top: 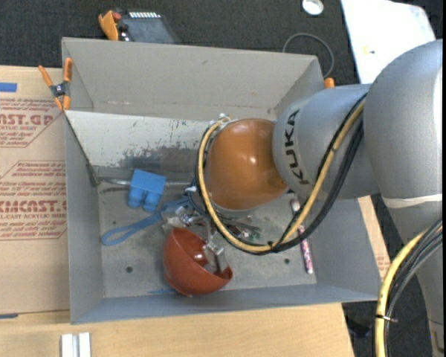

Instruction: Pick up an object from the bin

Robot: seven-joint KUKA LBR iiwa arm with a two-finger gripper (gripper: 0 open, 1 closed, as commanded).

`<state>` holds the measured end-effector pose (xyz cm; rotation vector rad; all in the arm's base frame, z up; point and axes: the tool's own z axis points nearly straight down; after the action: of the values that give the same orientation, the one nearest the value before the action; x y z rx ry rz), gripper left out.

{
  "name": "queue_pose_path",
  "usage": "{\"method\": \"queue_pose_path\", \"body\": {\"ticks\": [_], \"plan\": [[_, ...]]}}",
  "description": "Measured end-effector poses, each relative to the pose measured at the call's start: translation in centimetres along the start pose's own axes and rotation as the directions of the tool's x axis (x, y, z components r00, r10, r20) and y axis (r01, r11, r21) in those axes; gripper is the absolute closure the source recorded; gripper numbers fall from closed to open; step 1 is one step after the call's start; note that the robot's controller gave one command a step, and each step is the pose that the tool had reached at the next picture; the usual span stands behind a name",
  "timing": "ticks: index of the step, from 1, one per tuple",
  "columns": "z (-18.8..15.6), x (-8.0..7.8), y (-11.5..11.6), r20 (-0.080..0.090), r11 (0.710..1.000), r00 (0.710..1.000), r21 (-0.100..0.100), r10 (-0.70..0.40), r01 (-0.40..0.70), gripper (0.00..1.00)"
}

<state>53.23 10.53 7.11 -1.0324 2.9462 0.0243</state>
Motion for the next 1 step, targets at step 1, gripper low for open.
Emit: {"method": "queue_pose_path", "body": {"ticks": [1], "plan": [[-0.05, 2.36, -2.84, 0.002, 0.992, 0.992, 0.004, -0.13, 0.13, 0.0]]}}
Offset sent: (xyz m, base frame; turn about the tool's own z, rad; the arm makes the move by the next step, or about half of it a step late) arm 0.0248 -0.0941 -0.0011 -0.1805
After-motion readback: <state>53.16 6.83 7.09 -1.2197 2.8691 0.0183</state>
